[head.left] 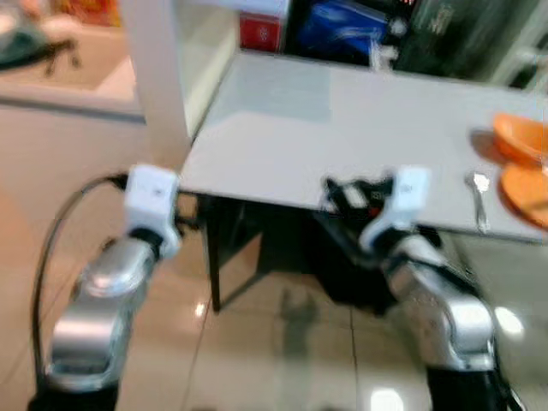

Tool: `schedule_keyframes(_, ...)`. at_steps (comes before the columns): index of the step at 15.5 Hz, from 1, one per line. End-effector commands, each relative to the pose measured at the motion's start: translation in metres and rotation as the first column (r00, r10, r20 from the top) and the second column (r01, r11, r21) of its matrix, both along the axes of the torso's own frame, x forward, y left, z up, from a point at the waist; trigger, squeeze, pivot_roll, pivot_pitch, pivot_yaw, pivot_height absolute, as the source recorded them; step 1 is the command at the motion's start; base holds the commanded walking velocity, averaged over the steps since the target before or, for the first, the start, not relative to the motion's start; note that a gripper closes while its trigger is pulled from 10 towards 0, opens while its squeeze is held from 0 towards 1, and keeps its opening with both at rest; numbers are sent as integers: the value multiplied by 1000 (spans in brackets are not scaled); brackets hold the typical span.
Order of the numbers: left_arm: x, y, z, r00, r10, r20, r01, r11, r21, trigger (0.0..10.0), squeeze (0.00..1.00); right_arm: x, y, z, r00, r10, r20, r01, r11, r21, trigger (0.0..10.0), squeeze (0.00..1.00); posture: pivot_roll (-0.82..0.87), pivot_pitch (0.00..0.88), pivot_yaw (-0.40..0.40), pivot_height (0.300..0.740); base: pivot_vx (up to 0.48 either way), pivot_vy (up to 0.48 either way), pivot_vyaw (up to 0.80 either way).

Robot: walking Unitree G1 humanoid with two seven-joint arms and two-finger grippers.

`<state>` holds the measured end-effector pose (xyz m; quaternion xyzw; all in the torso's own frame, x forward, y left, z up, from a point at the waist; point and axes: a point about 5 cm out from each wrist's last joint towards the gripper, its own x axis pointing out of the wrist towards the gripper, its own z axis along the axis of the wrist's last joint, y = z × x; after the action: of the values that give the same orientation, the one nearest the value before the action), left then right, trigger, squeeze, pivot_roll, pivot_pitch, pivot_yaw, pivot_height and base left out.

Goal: Setting the table

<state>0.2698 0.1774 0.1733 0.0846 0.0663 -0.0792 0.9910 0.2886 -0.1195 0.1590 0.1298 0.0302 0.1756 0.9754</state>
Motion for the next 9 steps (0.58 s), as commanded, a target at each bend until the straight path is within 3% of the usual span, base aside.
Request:
schedule_keyframes(1,1,-8,2,1000,-23,16,23,1000,3,10000,0,0,-11,8,999,-32,31,33,999,-24,10000,757,14,40,-42,740,0,480,0)
schedule_keyframes(2,1,-9,2,1000,-21,22,21,1000,10,10000,0,0,-10,9,999,-27,43,29,999,-31,10000,0,14,37,-41,740,0,480,0)
schedule_keyframes(9,5,-3,15,990,48,131,-53,998,35,10000,0,3,-6,17,997,-33,73,35,999,-26,10000,0,27,17,-50,740,0,480,0)
